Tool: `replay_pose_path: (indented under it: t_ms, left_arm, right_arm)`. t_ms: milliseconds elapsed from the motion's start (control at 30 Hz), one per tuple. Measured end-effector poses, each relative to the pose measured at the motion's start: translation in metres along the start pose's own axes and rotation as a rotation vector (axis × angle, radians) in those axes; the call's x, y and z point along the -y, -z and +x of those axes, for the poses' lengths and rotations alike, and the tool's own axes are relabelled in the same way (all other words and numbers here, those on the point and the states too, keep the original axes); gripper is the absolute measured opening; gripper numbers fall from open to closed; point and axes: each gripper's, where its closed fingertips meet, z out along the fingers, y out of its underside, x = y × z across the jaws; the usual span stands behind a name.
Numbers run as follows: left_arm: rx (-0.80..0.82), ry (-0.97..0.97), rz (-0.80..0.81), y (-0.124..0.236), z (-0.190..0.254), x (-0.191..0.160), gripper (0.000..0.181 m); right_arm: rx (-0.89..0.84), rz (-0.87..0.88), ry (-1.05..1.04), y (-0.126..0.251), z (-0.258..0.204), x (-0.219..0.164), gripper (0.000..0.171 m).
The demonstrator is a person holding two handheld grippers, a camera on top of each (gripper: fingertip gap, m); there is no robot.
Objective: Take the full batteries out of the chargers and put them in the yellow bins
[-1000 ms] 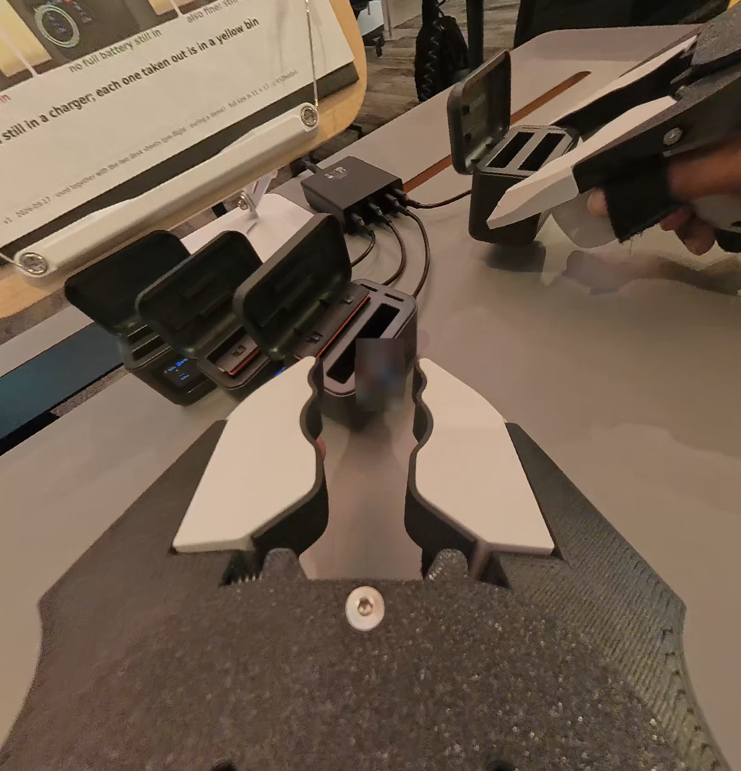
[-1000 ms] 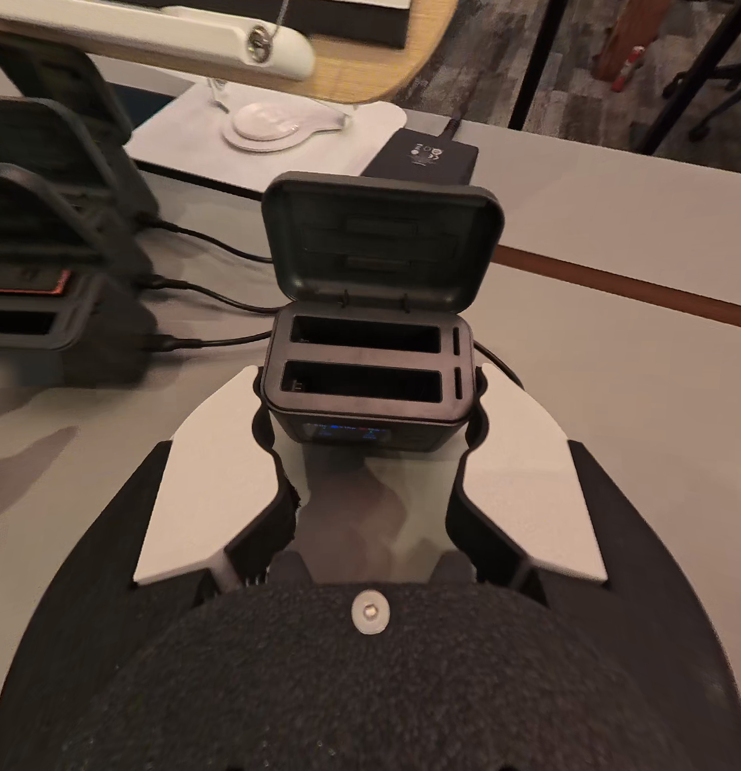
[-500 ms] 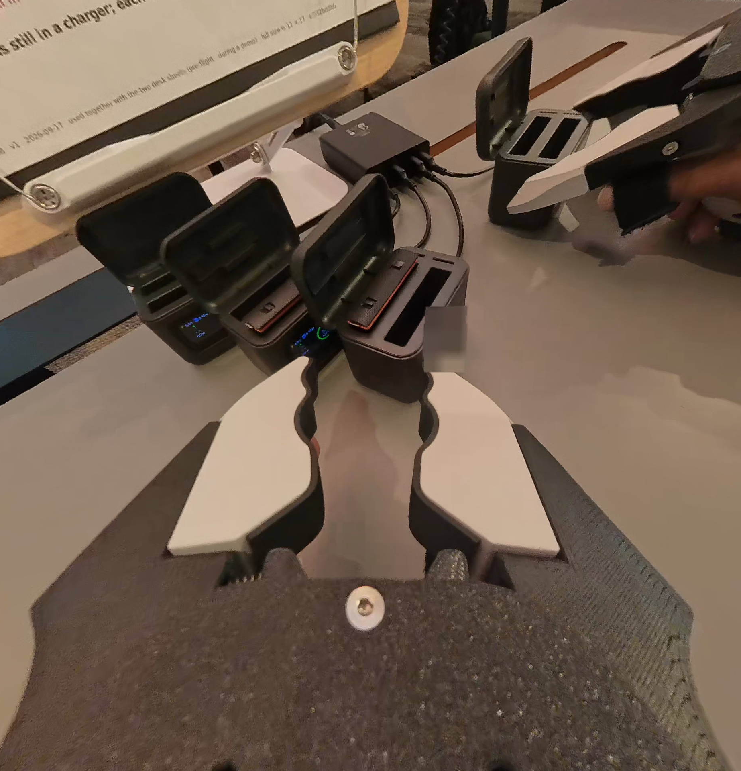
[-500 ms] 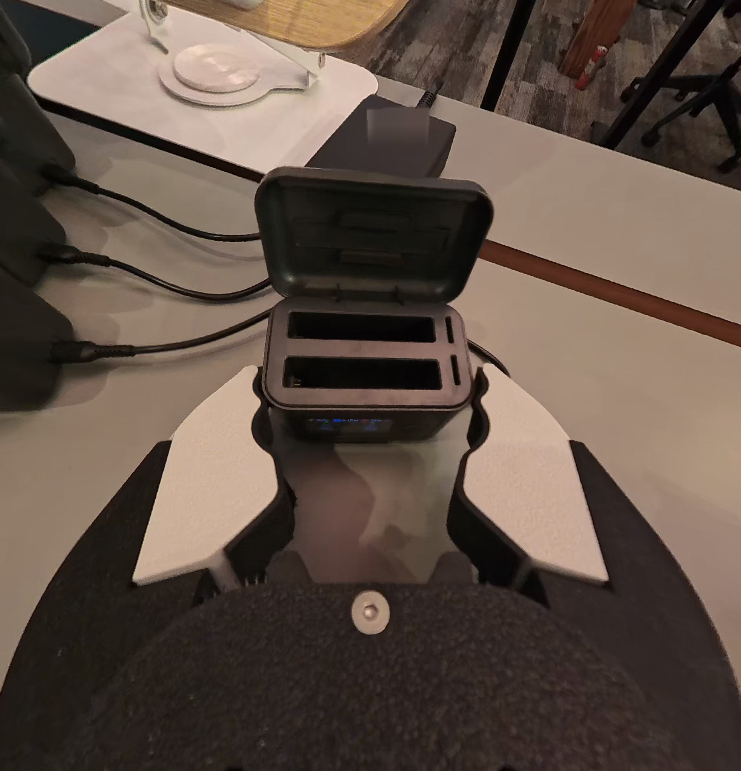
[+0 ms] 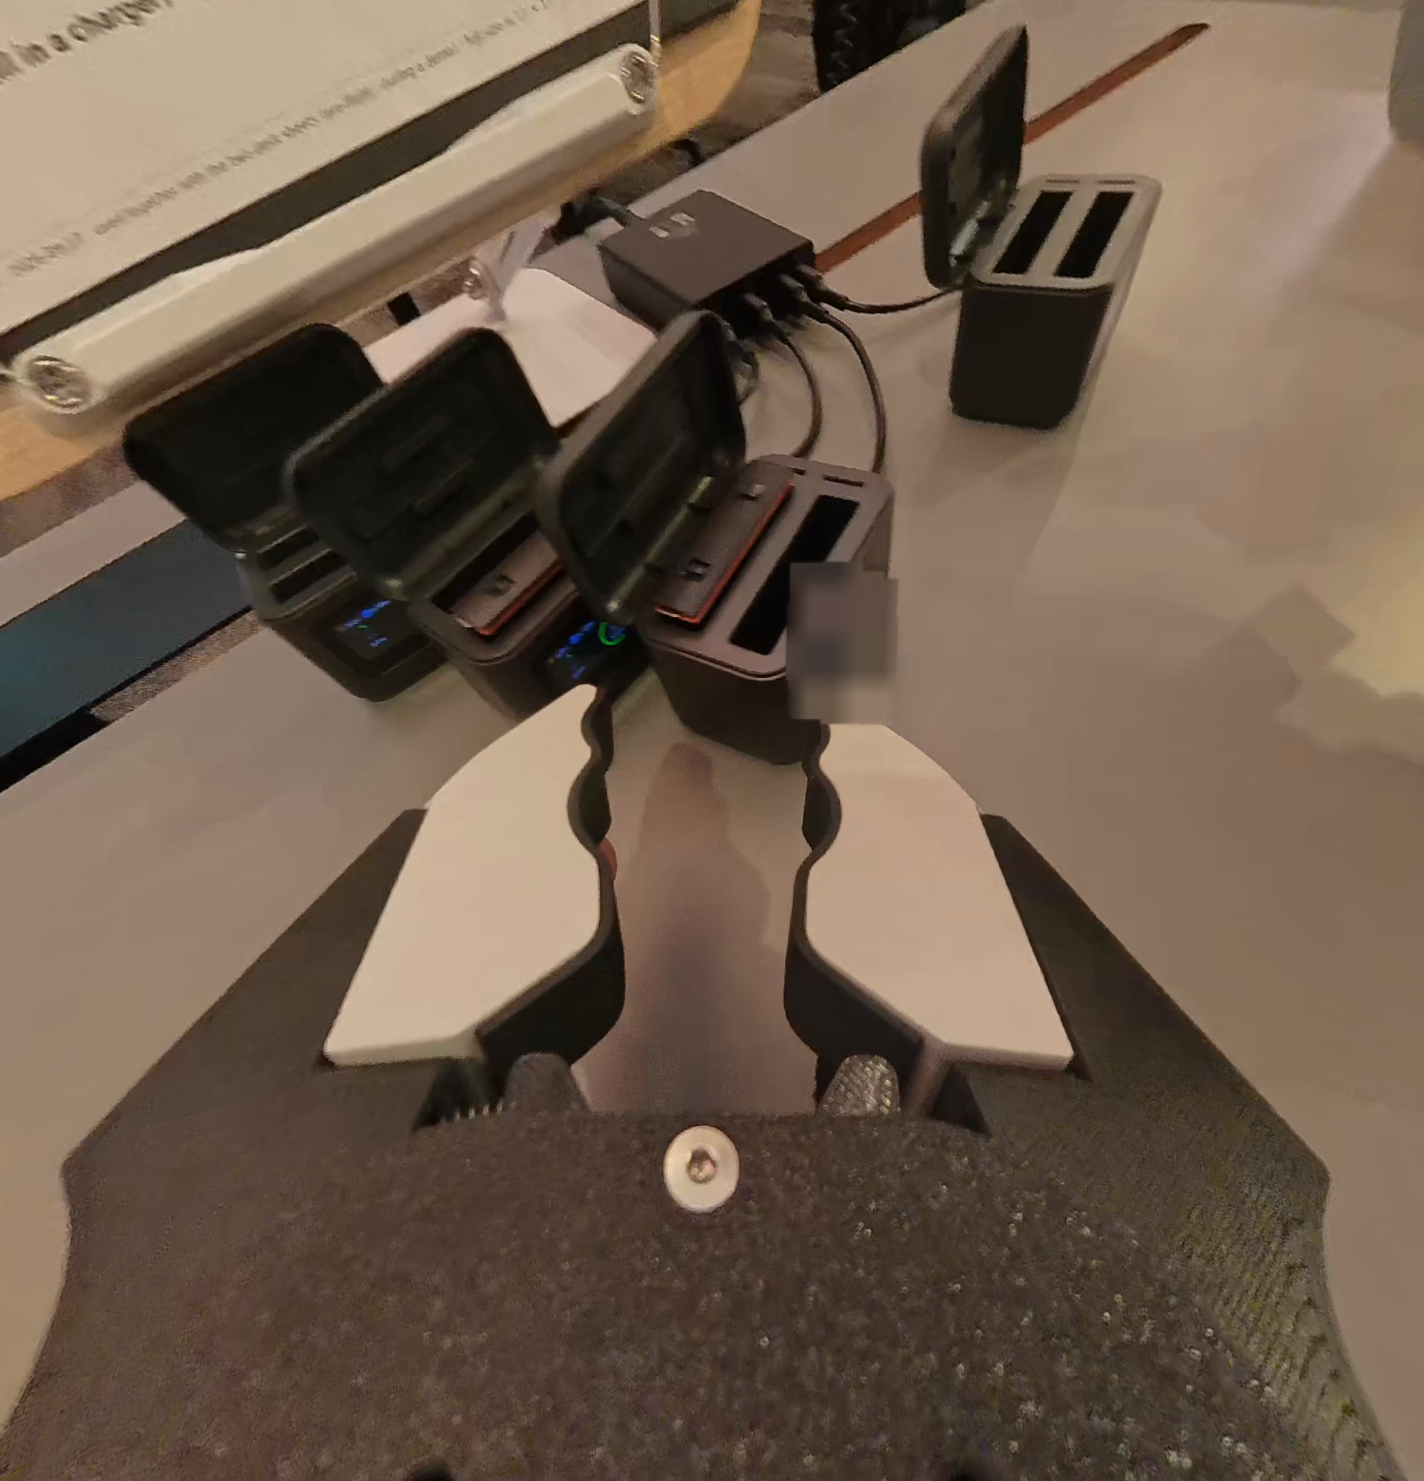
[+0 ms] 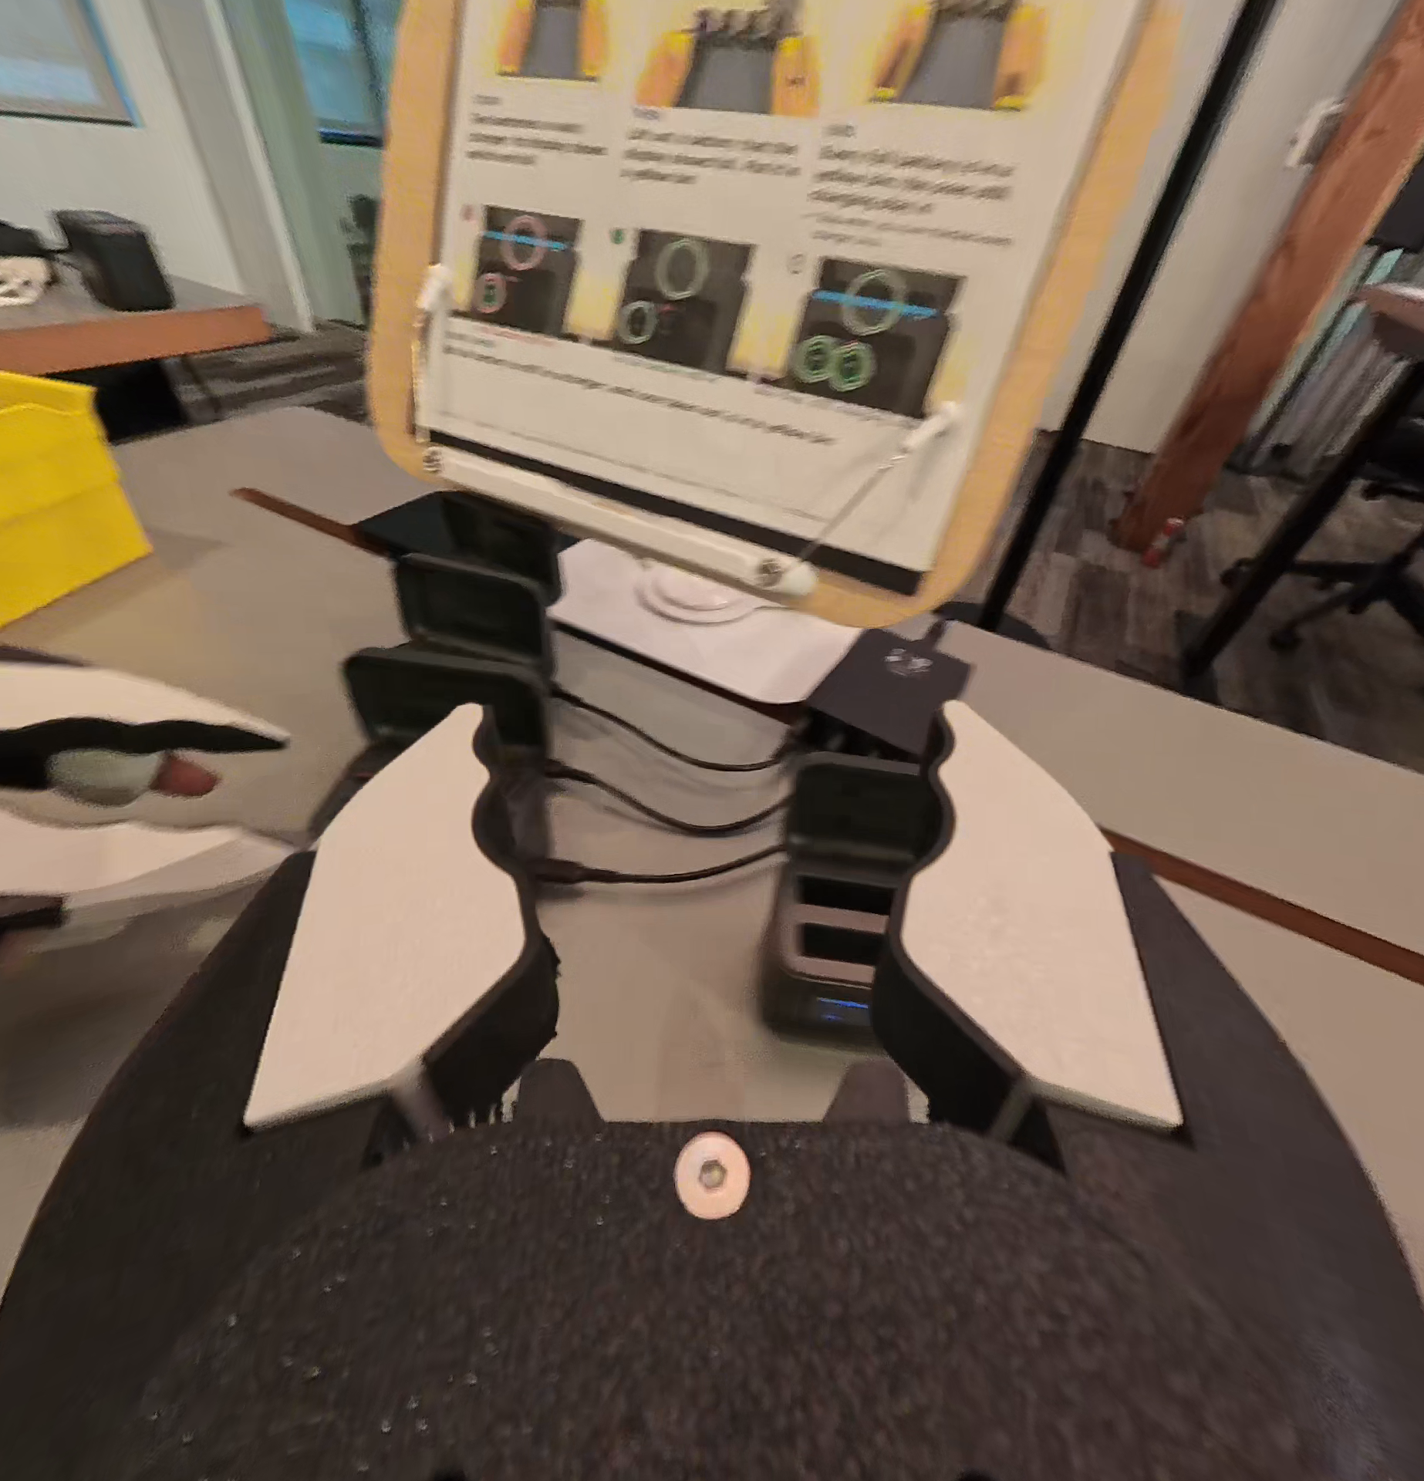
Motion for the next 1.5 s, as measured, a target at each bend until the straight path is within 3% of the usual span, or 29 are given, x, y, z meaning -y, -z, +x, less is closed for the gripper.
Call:
replay_pose_path:
  t_ms: [300,367,433,867,1100,1233,1500]
  left_arm:
    - [0.197,0.184,0.109,0.021,-0.06,0.009,0.04]
    - [0.222,0.187,0.118,0.022,-0.064,0.009,0.04]
    - [0.229,0.177,0.119,0.023,-0.064,0.009,0.039]
    - [0.193,0.124,0.077,0.012,-0.05,0.002,0.039]
    - [0.179,0.108,0.031,0.004,-0.044,-0.006,0.045]
    - [0.168,0.137,-0.026,-0.012,-0.047,-0.015,0.053]
    - [0.137,0.177,-0.156,-0.05,-0.049,-0.021,0.066]
  right_arm:
    - [0.151,-0.287,0.037,-0.056,-0.113,-0.074,0.123]
    - [0.14,-0.351,0.026,-0.069,-0.12,-0.088,0.118]
    - [0.115,-0.4,0.061,-0.076,-0.114,-0.1,0.096]
    - [-0.124,-0.423,-0.022,-0.056,-0.006,-0.11,0.095]
    - [-0.123,-0.415,-0.028,-0.053,0.002,-0.112,0.097]
    - [-0.034,-0.379,-0.056,-0.032,-0.013,-0.086,0.107]
    - [-0.019,-0.02,-0.127,0.05,0.012,-0.027,0.105]
